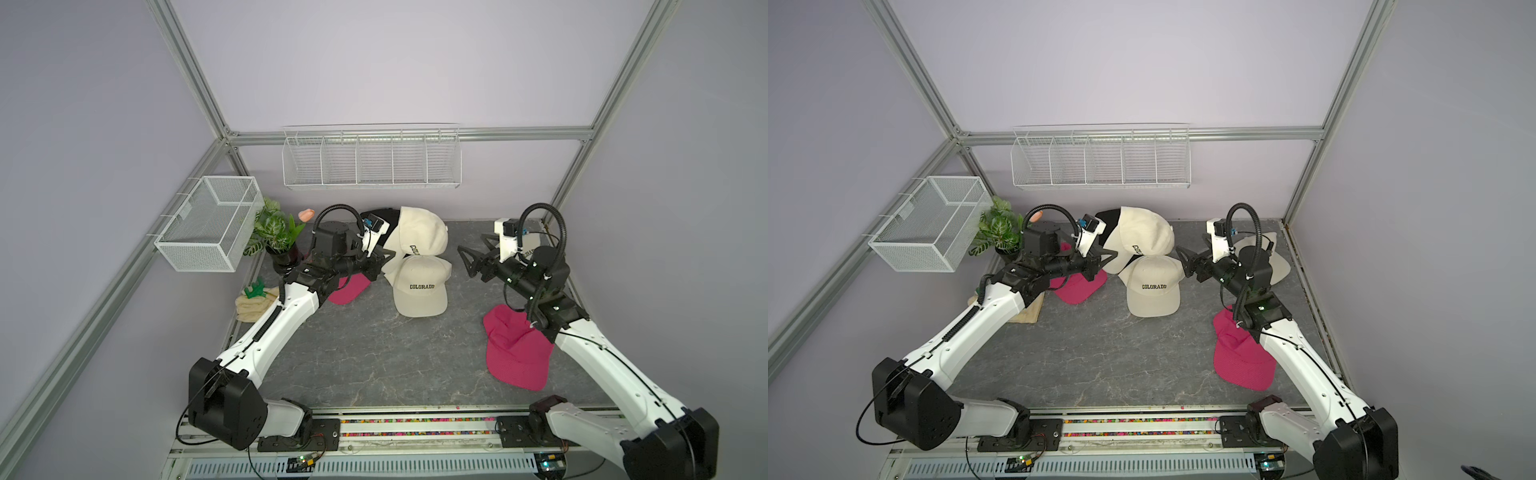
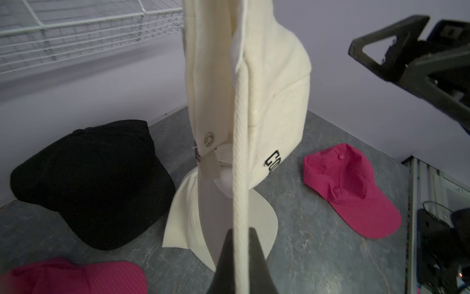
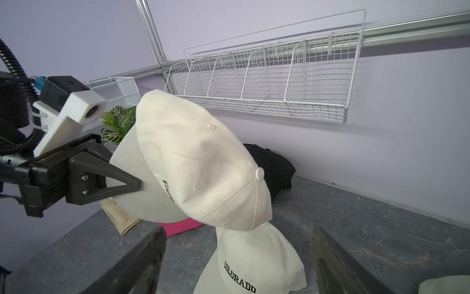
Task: Stack the baseball caps by color
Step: Pick up the baseball cap from the center of the board.
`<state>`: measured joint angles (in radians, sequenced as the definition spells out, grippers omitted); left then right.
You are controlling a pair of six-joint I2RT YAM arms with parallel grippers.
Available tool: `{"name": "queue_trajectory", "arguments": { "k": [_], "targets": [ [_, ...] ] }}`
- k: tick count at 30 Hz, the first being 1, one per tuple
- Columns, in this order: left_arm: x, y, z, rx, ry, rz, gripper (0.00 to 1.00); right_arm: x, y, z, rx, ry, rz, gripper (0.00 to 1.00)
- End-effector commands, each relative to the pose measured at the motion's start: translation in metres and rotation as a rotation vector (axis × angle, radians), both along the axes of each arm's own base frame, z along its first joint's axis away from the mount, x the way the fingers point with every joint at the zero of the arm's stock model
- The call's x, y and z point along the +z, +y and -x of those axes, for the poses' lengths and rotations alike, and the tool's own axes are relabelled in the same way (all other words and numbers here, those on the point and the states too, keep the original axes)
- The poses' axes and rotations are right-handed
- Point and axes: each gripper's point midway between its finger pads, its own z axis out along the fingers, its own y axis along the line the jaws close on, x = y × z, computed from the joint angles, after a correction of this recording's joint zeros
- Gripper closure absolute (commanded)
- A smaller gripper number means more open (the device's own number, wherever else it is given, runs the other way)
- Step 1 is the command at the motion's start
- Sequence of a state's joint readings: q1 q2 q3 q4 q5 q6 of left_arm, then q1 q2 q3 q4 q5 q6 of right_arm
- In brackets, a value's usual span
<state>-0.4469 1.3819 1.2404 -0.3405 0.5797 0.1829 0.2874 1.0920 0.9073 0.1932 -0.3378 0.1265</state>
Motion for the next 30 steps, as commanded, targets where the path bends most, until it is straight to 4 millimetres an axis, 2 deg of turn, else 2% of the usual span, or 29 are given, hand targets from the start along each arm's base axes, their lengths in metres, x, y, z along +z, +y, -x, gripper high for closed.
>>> {"name": "queue_trajectory", "arguments": {
  "k": [1,5,11,13,17,20,23,27,30],
  "targets": [
    [0.011,-0.003,0.033,-0.175,-0.02,-0.029,1.0,0.008,0.006,0.024,0.201,-0.023,0.044,0.11],
    [0.015,-0.007,0.043,-0.233,-0.003,0.001,1.0,0.003,0.015,0.046,0.402,-0.01,0.072,0.11],
    [0.025,-0.013,0.05,-0.287,0.002,0.045,1.0,-0.01,0.025,0.06,0.54,0.022,0.095,0.11],
    [0.028,-0.015,0.055,-0.318,0.004,0.062,1.0,-0.014,0.026,0.057,0.547,0.036,0.099,0.11],
    [0.027,-0.017,0.057,-0.342,0.02,0.069,1.0,-0.026,0.021,0.039,0.474,0.071,0.129,0.11],
    [0.028,-0.019,0.058,-0.357,0.027,0.079,1.0,-0.032,0.025,0.034,0.489,0.094,0.132,0.11],
    [0.029,-0.021,0.058,-0.375,0.031,0.089,1.0,-0.032,0.038,0.046,0.6,0.075,0.123,0.11],
    [0.027,-0.023,0.045,-0.344,0.036,0.074,1.0,-0.024,0.059,0.071,0.766,0.011,0.105,0.1],
    [0.027,-0.023,0.036,-0.322,0.035,0.07,1.0,-0.025,0.064,0.078,0.813,0.012,0.106,0.04]
  ]
}}
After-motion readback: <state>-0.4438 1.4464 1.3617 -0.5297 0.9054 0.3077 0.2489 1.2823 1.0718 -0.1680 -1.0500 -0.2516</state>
